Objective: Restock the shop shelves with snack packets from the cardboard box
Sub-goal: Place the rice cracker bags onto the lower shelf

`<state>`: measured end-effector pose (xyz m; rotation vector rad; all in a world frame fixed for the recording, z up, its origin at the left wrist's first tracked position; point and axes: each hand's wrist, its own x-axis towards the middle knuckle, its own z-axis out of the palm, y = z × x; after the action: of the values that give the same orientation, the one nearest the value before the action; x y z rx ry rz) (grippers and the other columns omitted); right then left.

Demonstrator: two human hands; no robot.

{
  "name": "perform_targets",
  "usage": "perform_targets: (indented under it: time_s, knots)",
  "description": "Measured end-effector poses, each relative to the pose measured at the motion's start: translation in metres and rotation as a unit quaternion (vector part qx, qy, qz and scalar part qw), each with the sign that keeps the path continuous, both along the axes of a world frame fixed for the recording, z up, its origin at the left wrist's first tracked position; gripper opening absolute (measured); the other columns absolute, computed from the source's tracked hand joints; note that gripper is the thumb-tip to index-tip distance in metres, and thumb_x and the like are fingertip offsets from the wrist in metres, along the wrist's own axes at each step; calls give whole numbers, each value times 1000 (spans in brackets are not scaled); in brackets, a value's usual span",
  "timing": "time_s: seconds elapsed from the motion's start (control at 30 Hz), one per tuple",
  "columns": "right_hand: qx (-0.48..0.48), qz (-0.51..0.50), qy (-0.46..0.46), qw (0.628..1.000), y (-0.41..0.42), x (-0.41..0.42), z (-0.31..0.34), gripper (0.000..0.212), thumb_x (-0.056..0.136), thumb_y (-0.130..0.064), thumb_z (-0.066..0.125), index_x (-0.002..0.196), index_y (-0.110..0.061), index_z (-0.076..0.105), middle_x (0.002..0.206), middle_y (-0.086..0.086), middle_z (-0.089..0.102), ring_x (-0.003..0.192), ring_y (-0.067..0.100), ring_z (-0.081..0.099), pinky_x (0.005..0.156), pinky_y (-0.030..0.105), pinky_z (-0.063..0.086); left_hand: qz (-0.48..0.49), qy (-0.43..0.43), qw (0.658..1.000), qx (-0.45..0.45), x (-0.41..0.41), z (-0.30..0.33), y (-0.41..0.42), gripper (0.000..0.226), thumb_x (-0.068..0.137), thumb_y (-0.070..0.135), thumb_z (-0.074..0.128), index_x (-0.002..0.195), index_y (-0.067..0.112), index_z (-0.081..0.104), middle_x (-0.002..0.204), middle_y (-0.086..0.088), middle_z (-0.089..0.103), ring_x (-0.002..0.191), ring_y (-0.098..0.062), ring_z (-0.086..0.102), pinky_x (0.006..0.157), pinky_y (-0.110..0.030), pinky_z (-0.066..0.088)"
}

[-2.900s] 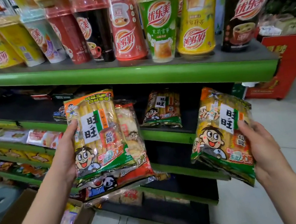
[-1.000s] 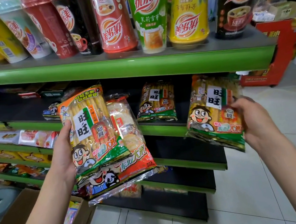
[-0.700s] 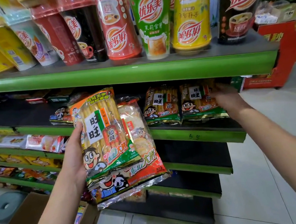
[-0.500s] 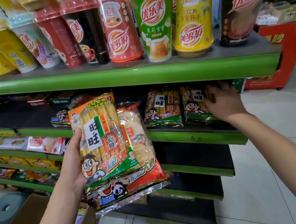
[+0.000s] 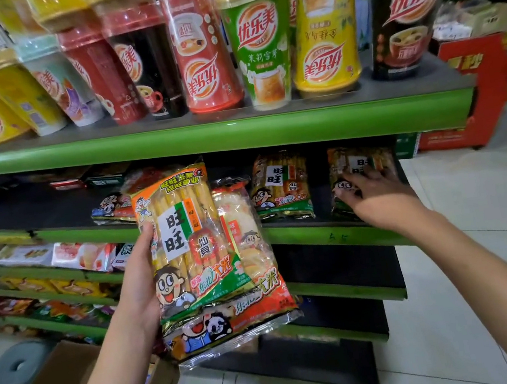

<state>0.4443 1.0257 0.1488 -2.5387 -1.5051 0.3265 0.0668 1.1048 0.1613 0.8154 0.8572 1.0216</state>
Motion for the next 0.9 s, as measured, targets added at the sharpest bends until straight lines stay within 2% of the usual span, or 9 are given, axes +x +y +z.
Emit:
perform_targets:
  time_s: [0.17,0.27,0.37,0.5,0.57,0.63,0.77,0.83,0.9]
  knots:
    - [41,7,29,999,-9,4,-13,60,96,-71,21,152,-50,19,168,-4,11,154,26,1,121,56,9,-6,10,1000,-6,7,1,-2,39,90,56,63,101,23,81,112,-11,76,98,-32,75,71,-44,61]
    - [106,5,-12,994,-19,-4,-10,58,98,-63,29,150,-40,35,163,4,27,153,28,10,122,54,8,-14,9,1000,-15,13,2,-7,38,88,56,64,99,23,82,111,-12,76,97,-33,75,71,-45,61]
    - [224,84,-45,970,-41,-37,0,58,97,-60,33,132,-23,60,137,6,58,130,29,49,107,47,41,-35,5,999,-22,22,0,-12,42,89,56,63,101,20,81,113,-15,75,99,-35,74,74,-46,60]
    - [235,144,310,910,-71,-103,21,41,88,-68,41,93,-39,70,85,-13,72,74,3,65,67,33,53,-85,11,995,-41,39,-7,-24,48,90,57,62,115,17,75,117,-19,72,104,-39,71,84,-53,58]
    - [196,147,421,874,-75,-125,18,26,80,-76,50,95,-60,63,93,-28,70,79,-4,67,72,27,54,-93,33,995,-32,51,-10,-32,54,90,58,62,125,17,68,120,-20,71,109,-41,69,92,-58,54]
    - [166,156,446,865,-75,-138,6,35,68,-86,56,101,-72,50,102,-44,63,93,-15,63,84,23,53,-91,44,995,-4,63,-14,-38,57,90,56,63,131,16,62,122,-20,70,110,-41,68,90,-57,56]
    - [187,104,590,778,-72,-145,-15,67,64,-50,86,122,-46,53,115,-19,72,104,4,70,90,31,57,-66,39,996,45,76,-19,-48,39,89,42,69,120,21,61,105,-6,78,95,-28,75,67,-39,61]
    - [181,90,640,741,-73,-143,-19,73,62,-36,91,126,-35,56,113,-8,75,103,12,72,80,24,59,-74,42,995,56,77,-20,-49,47,87,42,73,125,18,59,112,-11,75,100,-31,74,71,-41,61]
    - [162,77,651,737,-73,-142,-23,76,58,-37,92,125,-28,59,111,-3,76,102,17,73,84,31,58,-88,49,993,65,77,-19,-49,60,82,45,78,131,17,57,121,-14,72,107,-36,71,81,-49,60]
